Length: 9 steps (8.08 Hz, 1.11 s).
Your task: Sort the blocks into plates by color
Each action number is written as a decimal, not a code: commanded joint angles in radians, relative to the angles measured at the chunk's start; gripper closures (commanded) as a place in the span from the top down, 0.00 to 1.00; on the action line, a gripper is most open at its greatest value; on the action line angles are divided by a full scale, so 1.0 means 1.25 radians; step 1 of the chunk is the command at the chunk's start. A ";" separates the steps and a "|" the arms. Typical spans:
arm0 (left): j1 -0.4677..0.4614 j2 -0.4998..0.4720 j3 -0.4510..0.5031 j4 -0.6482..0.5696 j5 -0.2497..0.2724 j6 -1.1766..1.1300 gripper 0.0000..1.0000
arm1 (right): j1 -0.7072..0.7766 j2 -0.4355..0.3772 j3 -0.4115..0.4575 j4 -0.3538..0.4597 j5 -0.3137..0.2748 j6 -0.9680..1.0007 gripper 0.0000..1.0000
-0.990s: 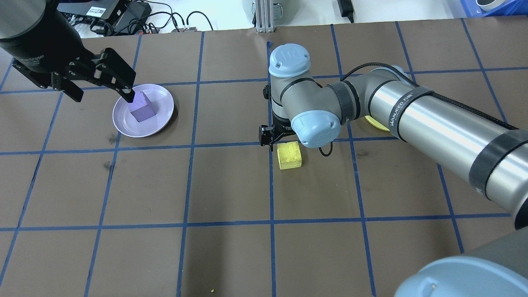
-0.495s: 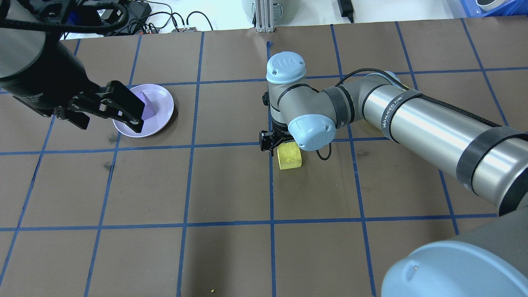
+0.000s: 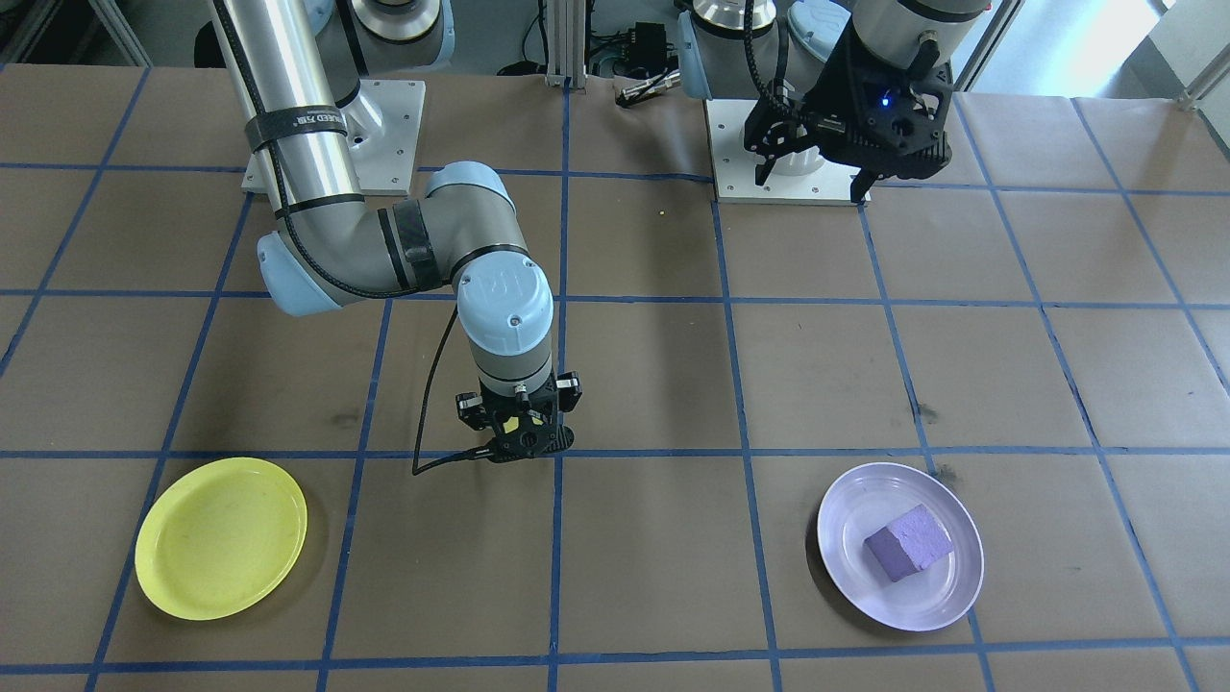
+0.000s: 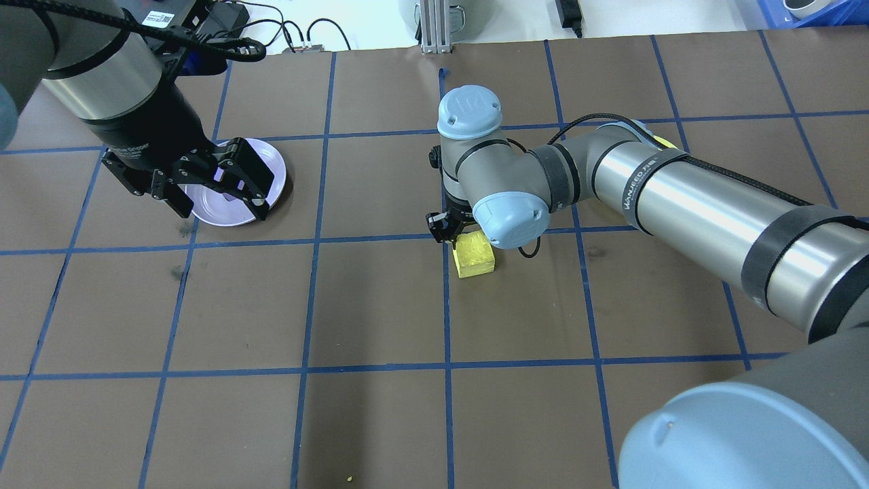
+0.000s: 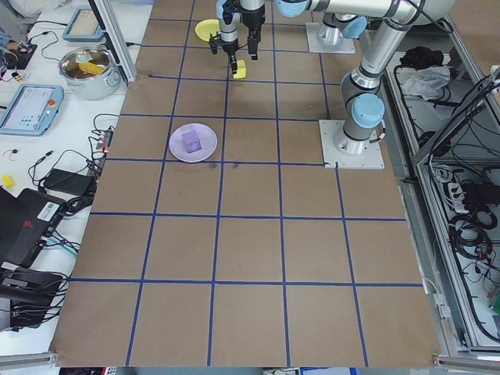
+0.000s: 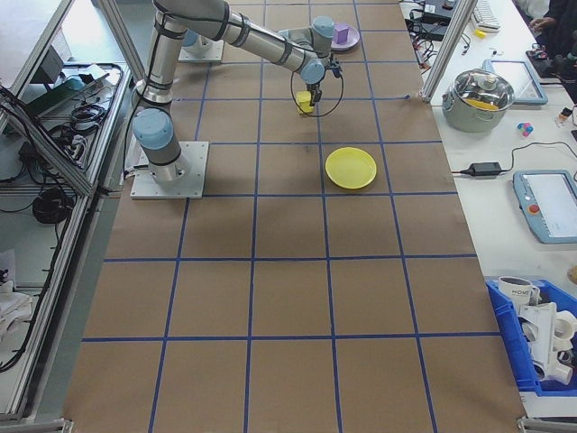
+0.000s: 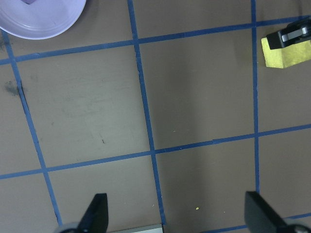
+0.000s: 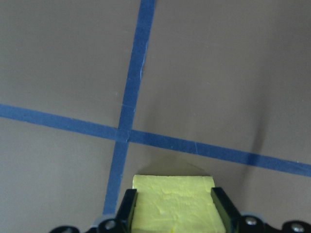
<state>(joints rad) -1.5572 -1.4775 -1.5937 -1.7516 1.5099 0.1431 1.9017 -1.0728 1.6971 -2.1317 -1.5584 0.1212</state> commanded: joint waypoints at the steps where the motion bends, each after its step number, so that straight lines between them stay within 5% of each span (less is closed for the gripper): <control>1: -0.004 -0.005 0.004 0.001 0.007 -0.002 1.00 | -0.005 -0.034 -0.024 0.001 -0.001 -0.002 0.00; 3: -0.006 0.014 0.000 -0.026 0.050 -0.002 1.00 | -0.062 -0.117 -0.085 0.092 -0.033 -0.085 0.00; 5: -0.006 0.072 -0.005 -0.090 0.055 -0.002 1.00 | -0.144 -0.127 -0.129 0.097 -0.126 -0.236 0.00; 7: -0.005 0.124 0.004 -0.185 -0.033 -0.004 1.00 | -0.208 -0.121 -0.133 0.088 -0.128 -0.300 0.00; 9: 0.003 0.176 0.001 -0.193 -0.036 -0.002 1.00 | -0.299 -0.094 -0.131 0.048 -0.125 -0.473 0.00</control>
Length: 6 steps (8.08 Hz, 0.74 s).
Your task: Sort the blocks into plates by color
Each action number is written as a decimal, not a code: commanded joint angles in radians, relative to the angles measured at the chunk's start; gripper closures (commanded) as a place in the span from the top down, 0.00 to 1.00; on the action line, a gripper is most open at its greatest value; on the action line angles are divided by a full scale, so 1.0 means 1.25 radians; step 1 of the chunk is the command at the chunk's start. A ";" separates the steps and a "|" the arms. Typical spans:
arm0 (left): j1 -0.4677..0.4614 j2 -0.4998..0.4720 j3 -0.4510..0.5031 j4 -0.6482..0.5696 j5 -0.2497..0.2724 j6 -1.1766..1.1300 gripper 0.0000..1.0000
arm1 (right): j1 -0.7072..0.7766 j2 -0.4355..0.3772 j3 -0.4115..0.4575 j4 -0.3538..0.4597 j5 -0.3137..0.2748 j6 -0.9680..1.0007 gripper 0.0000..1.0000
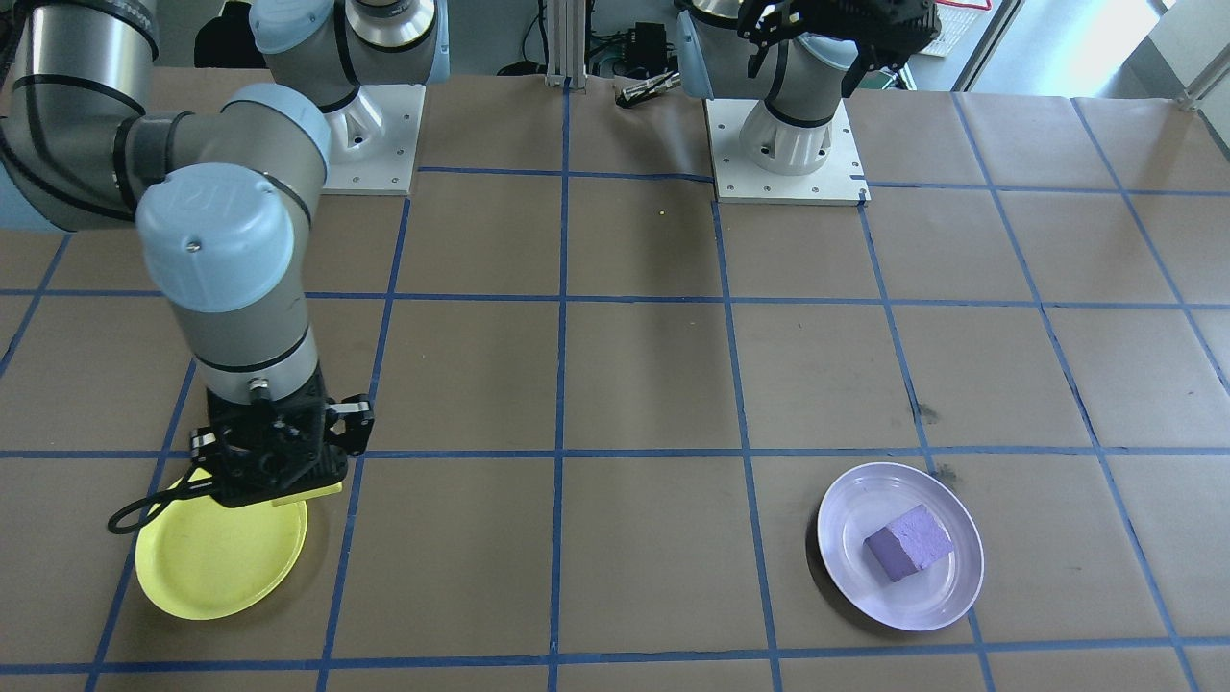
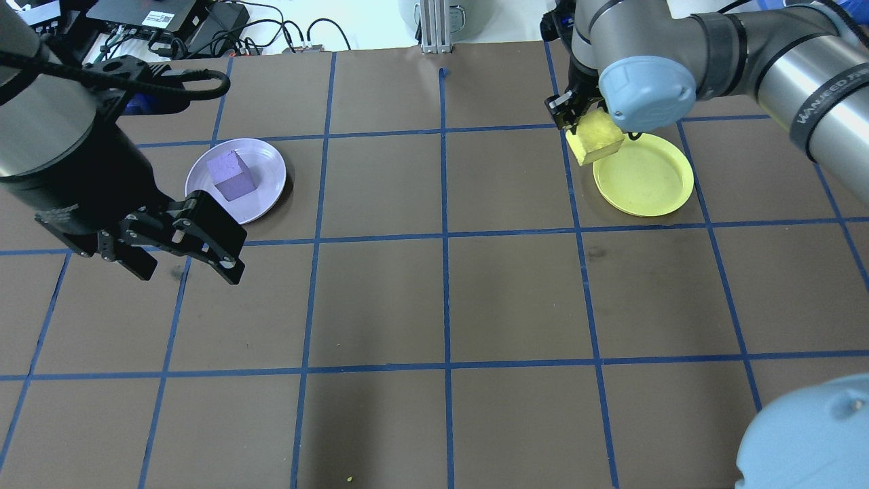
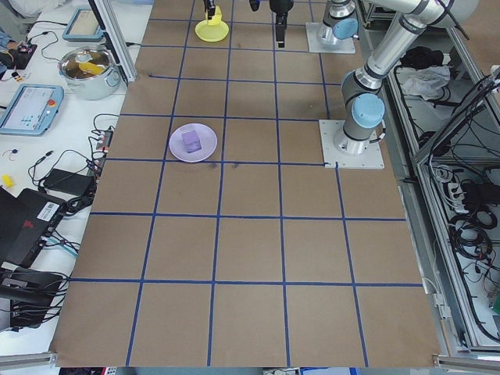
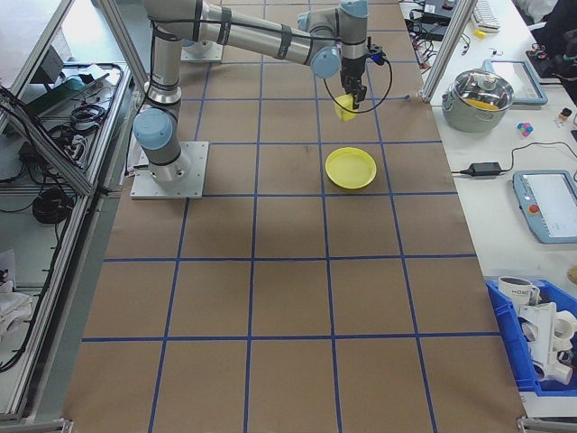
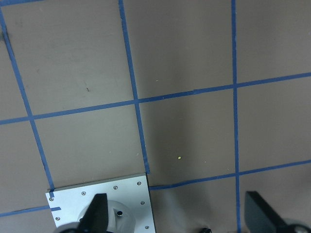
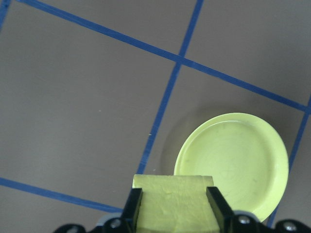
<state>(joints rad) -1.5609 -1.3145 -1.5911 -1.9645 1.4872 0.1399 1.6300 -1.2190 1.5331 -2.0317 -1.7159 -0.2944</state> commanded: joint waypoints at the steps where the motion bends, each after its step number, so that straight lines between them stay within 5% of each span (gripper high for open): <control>1: 0.003 0.051 0.000 -0.021 -0.018 0.001 1.00 | -0.112 0.046 0.002 -0.043 0.001 -0.181 0.00; 6: 0.008 0.066 -0.008 0.012 -0.002 0.002 1.00 | -0.122 0.126 0.007 -0.104 -0.003 -0.241 0.01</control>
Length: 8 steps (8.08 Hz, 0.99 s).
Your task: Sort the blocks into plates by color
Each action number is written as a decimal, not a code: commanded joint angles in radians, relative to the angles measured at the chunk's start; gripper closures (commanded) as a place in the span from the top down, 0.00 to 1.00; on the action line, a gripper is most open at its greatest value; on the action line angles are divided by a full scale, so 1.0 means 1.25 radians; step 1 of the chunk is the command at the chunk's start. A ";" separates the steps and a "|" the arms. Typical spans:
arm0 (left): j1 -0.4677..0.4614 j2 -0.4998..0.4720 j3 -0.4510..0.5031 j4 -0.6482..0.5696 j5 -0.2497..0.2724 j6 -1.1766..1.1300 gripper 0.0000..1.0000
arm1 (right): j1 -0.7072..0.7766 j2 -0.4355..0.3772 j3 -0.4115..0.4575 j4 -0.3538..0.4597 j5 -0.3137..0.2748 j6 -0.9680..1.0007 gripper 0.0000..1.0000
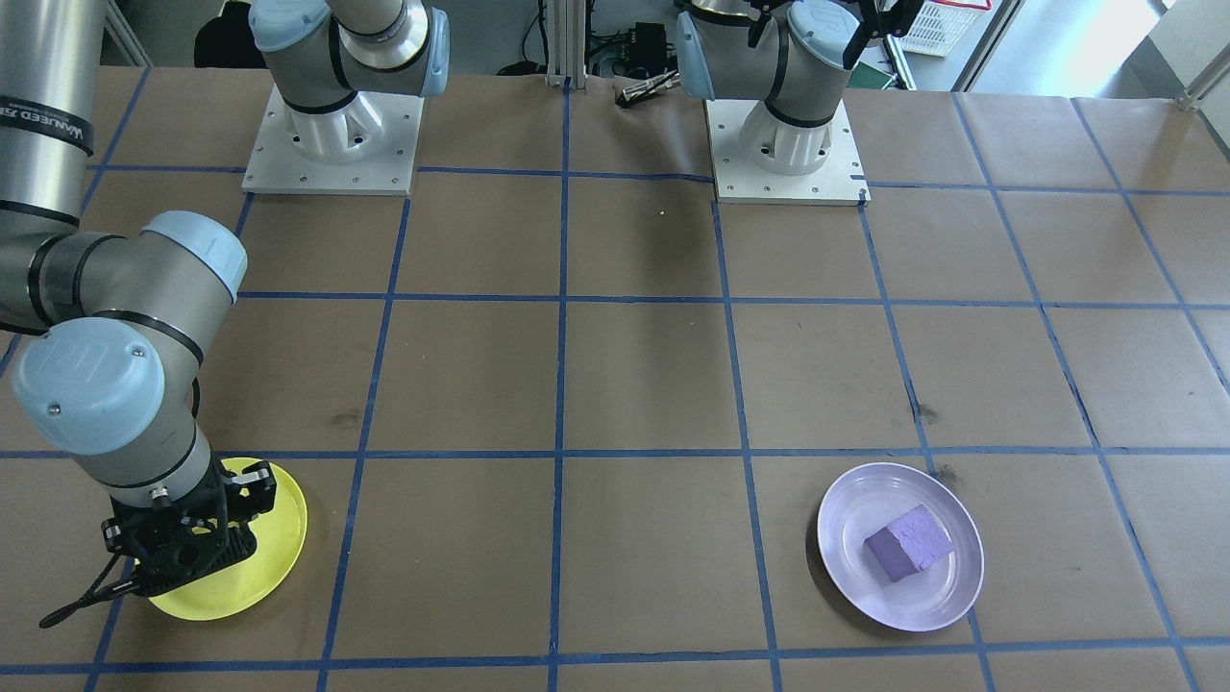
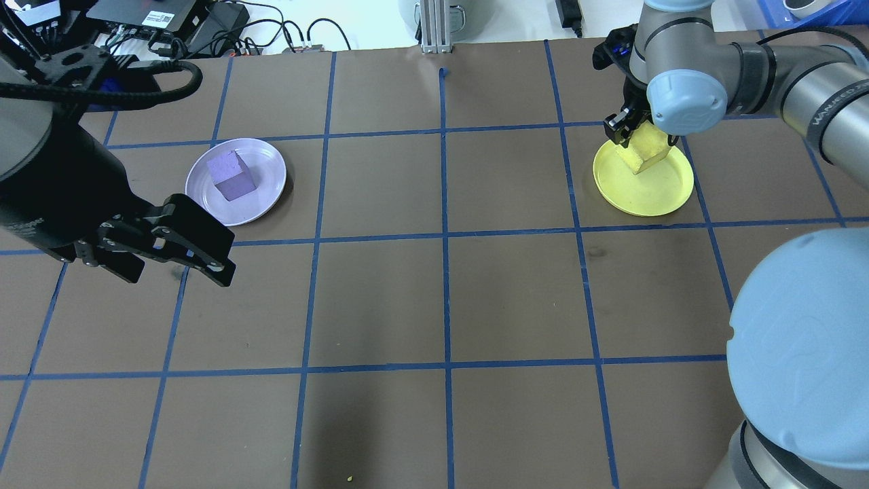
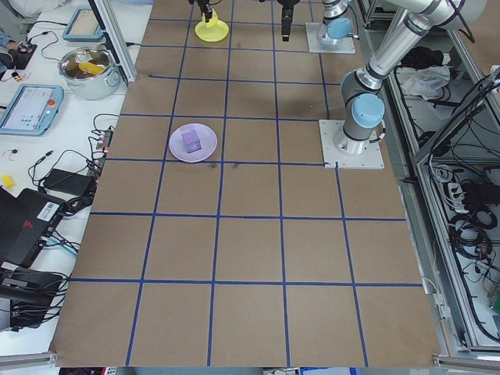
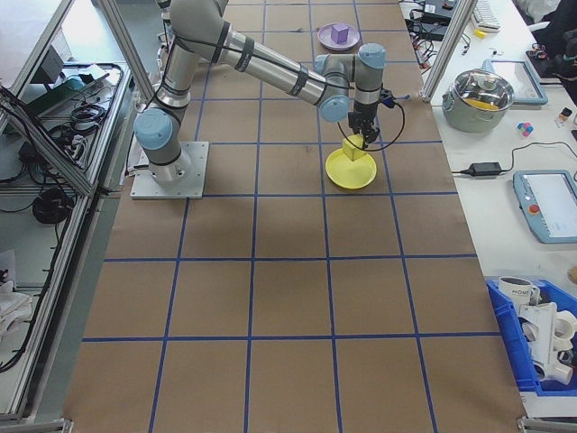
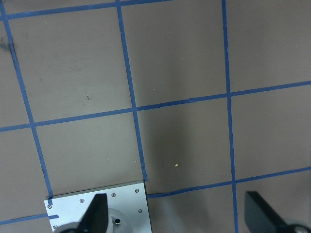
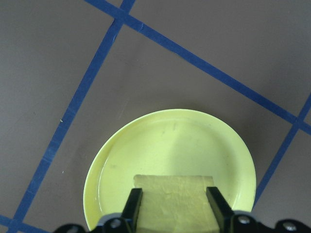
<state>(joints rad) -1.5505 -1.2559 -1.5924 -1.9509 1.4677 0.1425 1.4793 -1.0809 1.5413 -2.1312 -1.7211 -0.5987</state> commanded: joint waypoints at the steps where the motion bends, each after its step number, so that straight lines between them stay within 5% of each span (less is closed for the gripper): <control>1: -0.002 0.021 -0.005 0.008 0.014 -0.001 1.00 | -0.002 0.022 0.002 -0.047 -0.002 -0.003 0.44; 2: -0.002 0.024 -0.001 0.008 0.013 -0.001 1.00 | -0.002 0.029 0.002 -0.047 -0.001 -0.003 0.63; 3: -0.003 0.030 -0.005 0.002 0.017 -0.001 1.00 | -0.002 0.028 0.000 -0.046 -0.001 -0.001 1.00; 8: -0.011 0.100 -0.012 -0.033 0.017 0.000 1.00 | -0.003 -0.025 0.002 -0.010 0.002 -0.005 1.00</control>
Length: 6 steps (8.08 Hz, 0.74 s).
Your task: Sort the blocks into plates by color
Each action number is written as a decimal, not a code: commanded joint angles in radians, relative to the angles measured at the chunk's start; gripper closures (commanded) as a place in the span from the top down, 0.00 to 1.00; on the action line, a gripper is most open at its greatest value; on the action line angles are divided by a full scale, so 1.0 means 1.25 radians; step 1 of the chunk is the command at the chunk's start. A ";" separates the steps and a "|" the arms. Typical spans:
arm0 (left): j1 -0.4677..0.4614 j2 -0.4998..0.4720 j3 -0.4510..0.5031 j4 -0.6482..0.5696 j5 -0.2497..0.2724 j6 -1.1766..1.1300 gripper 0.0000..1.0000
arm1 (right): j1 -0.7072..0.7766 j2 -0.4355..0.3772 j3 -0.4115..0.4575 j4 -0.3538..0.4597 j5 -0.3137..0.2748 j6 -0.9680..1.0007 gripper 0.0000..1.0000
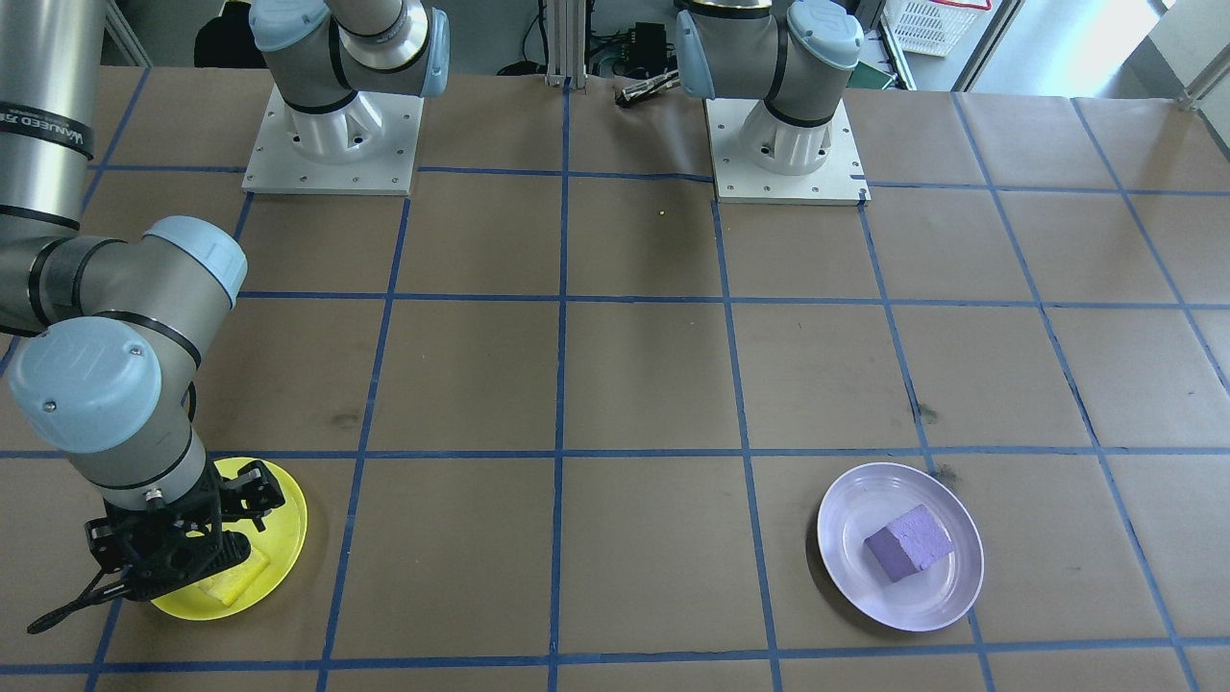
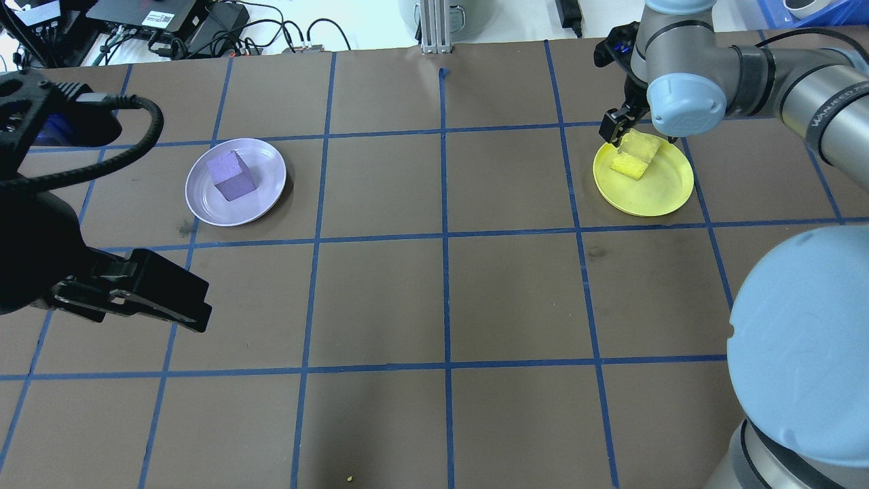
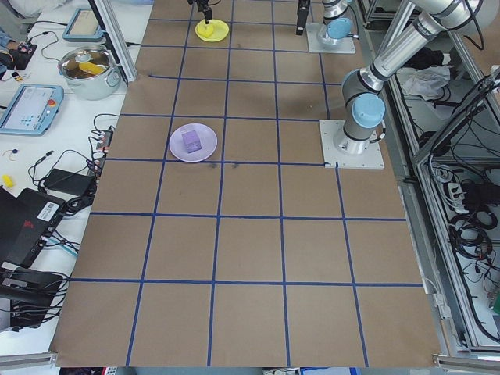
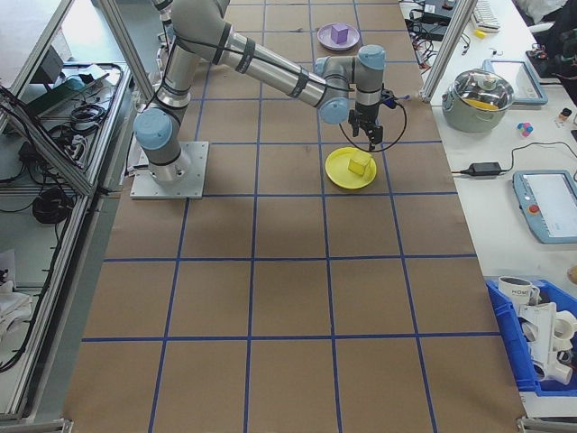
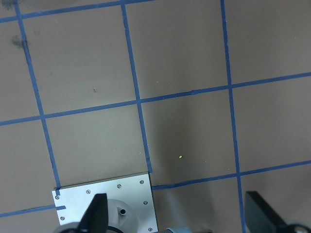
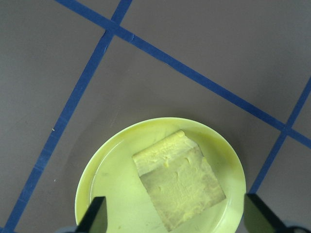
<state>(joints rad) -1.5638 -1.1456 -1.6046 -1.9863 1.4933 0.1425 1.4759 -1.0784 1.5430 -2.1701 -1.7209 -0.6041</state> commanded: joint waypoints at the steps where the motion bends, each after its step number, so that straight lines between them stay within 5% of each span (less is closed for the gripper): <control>1: -0.001 0.008 0.000 -0.004 -0.007 0.000 1.00 | 0.000 -0.044 0.001 0.041 0.010 0.011 1.00; 2: -0.002 0.022 -0.001 -0.004 -0.009 0.000 1.00 | 0.002 -0.092 0.003 0.068 0.008 0.011 1.00; 4: 0.000 0.057 -0.001 -0.017 -0.042 -0.001 1.00 | 0.005 -0.235 0.003 0.249 0.017 0.130 1.00; 6: 0.010 0.059 0.001 -0.017 -0.043 0.000 1.00 | 0.011 -0.310 0.014 0.326 0.088 0.253 1.00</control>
<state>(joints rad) -1.5591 -1.0799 -1.6074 -2.0061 1.4477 0.1419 1.4831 -1.3675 1.5486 -1.8771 -1.6874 -0.4280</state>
